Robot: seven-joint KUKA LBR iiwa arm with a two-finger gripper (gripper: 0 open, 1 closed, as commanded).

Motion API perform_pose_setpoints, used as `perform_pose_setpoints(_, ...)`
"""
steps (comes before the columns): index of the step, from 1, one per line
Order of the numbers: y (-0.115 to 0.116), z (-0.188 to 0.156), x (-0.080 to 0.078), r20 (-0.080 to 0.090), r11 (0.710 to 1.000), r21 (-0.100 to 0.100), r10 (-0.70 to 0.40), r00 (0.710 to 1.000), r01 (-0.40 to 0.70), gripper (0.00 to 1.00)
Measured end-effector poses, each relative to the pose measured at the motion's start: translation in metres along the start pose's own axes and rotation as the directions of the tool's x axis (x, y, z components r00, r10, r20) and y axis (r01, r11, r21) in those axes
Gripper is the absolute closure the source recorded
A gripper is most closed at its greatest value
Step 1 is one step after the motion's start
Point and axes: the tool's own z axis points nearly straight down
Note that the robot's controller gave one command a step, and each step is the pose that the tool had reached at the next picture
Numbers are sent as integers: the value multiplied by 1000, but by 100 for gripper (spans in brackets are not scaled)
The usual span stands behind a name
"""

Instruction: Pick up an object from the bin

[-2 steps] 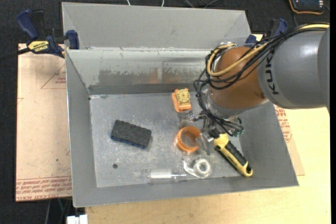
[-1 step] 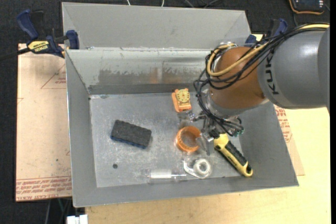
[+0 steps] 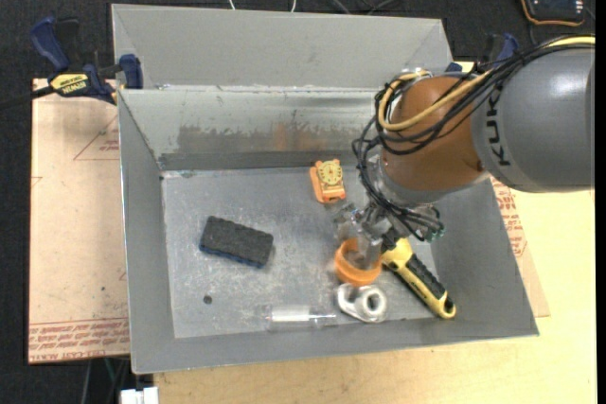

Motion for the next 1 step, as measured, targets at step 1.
perform_pose_setpoints(1, 1, -12, 0, -1, 1000, -2, 1, 1000, -1, 100)
